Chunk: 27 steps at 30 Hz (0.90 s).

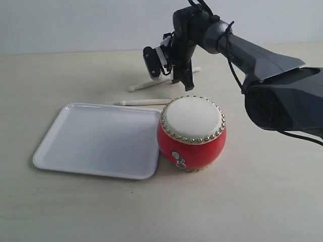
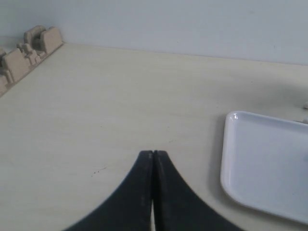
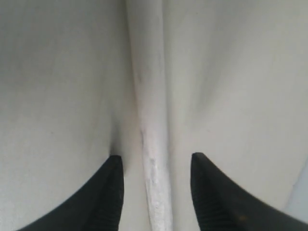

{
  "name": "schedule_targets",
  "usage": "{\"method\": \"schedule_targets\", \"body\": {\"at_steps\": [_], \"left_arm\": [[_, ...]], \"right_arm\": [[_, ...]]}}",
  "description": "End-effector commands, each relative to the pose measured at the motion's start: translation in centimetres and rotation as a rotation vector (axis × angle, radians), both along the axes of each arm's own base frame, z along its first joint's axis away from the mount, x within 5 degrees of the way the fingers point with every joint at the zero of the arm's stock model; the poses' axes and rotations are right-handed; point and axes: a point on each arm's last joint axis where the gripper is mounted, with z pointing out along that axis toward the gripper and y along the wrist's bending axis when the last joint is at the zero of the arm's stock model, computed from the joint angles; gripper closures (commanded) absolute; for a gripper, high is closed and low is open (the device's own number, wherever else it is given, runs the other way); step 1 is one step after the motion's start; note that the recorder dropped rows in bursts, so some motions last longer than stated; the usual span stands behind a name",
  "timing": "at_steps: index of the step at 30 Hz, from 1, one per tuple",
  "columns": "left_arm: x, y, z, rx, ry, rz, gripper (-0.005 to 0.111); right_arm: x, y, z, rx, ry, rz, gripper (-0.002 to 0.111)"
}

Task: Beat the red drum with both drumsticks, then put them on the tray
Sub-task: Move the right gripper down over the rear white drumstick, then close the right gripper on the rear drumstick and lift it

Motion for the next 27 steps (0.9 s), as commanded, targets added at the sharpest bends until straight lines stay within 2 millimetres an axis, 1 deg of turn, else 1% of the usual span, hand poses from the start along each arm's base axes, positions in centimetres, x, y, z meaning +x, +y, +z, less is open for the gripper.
{"method": "schedule_targets", "body": {"at_steps": [1, 5, 8, 10, 11, 12, 16, 19, 20, 21, 22, 23, 24, 27], "left_arm": [[0.0, 0.0, 0.0, -0.004, -0.01, 0.001, 0.107], [0.0, 0.0, 0.0, -0.004, -0.01, 0.001, 0.107], [0.0, 0.0, 0.0, -0.004, -0.01, 0.001, 0.107], [0.0, 0.0, 0.0, -0.004, -0.01, 0.001, 0.107], [0.0, 0.0, 0.0, -0.004, -0.01, 0.001, 0.107], [0.0, 0.0, 0.0, -0.004, -0.01, 0.001, 0.107], [0.0, 0.0, 0.0, -0.004, -0.01, 0.001, 0.107], [0.0, 0.0, 0.0, -0.004, -0.01, 0.001, 0.107], [0.0, 0.0, 0.0, -0.004, -0.01, 0.001, 0.107], [0.0, 0.0, 0.0, -0.004, -0.01, 0.001, 0.107], [0.0, 0.0, 0.0, -0.004, -0.01, 0.001, 0.107], [0.0, 0.0, 0.0, -0.004, -0.01, 0.001, 0.107], [0.0, 0.0, 0.0, -0.004, -0.01, 0.001, 0.107], [0.0, 0.0, 0.0, -0.004, -0.01, 0.001, 0.107]], "right_arm": [[0.2, -0.2, -0.5, 0.002, -0.004, -0.005, 0.069], [0.2, -0.1, -0.9, 0.001, -0.002, -0.004, 0.079], [0.1, -0.2, -1.0, -0.008, 0.011, 0.008, 0.081], [-0.1, -0.3, -1.2, -0.036, 0.036, 0.04, 0.086], [-0.2, -0.3, -1.2, -0.047, 0.042, 0.057, 0.1], [-0.2, -0.3, -1.2, -0.049, 0.042, 0.061, 0.107], [-0.2, -0.3, -0.9, -0.047, 0.036, 0.062, 0.108], [-0.2, -0.2, 1.7, 0.0, 0.001, 0.0, 0.108], [-0.2, -0.2, 3.5, 0.031, -0.023, -0.037, 0.108], [-0.2, -0.2, 4.5, 0.049, -0.034, -0.059, 0.108], [-0.5, -0.3, 6.2, 0.07, -0.039, -0.093, 0.108], [-0.6, -0.4, 7.1, 0.081, -0.04, -0.109, 0.108], [-1.1, -0.5, 8.7, 0.111, -0.029, -0.14, 0.108], [-1.8, -0.7, 10.8, 0.15, -0.002, -0.212, 0.108]]}}
